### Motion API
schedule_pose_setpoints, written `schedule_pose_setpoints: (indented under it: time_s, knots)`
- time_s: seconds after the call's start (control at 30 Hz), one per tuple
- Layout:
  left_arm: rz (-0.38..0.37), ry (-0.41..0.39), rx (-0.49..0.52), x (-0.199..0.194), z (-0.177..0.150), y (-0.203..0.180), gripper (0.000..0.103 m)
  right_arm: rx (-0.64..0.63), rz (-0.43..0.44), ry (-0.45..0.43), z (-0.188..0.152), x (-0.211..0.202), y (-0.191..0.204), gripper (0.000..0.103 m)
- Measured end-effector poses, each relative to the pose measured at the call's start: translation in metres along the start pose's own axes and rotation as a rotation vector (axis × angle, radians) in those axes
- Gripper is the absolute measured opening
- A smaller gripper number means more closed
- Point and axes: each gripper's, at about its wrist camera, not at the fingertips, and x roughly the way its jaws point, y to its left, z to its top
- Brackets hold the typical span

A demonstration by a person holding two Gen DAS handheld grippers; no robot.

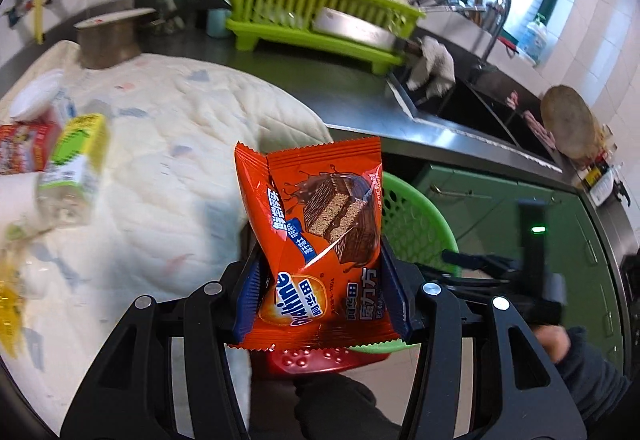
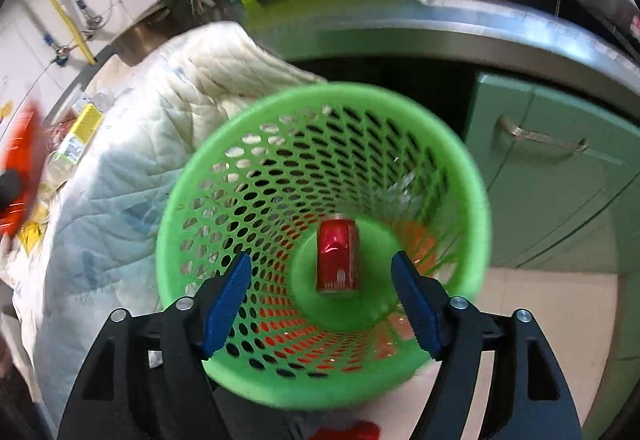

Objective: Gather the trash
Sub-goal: 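Release the can with the right gripper while the left drops the wrapper into the basket, then grasp the yellow snack bag with the left gripper while the right grasps the lemon juice bottle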

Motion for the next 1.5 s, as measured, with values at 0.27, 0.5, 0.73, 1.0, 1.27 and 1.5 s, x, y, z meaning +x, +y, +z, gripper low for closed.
schedule_pose_setpoints:
  time_s: [0.27, 0.5, 0.73, 1.0, 1.27, 1.5]
  knots:
    - [-0.034, 0.095, 0.035, 0.053, -0.006, -0.033, 0.057, -0.059, -0.057, -0.116, -0.012, -0.059, -0.007, 0.076]
    - [-0.051, 0.127, 0.047, 0.075, -0.007, -0.051, 0.072, -0.053, -0.061, -0.156, -0.018, -0.078, -0.013, 0.077]
    - [-0.056, 0.115, 0.041, 0.070, -0.009, -0.051, 0.081, -0.059, -0.057, -0.171, -0.017, -0.082, -0.011, 0.077]
    - [-0.019, 0.049, 0.013, 0.030, -0.005, -0.031, 0.081, -0.100, -0.039, -0.188, -0.011, -0.087, 0.011, 0.078]
    - [0.074, -0.034, -0.048, -0.025, -0.007, 0.015, 0.081, -0.167, 0.010, -0.192, 0.004, -0.084, 0.056, 0.078]
    - [0.192, -0.110, -0.136, -0.079, -0.016, 0.074, 0.081, -0.256, 0.089, -0.173, 0.023, -0.072, 0.121, 0.078]
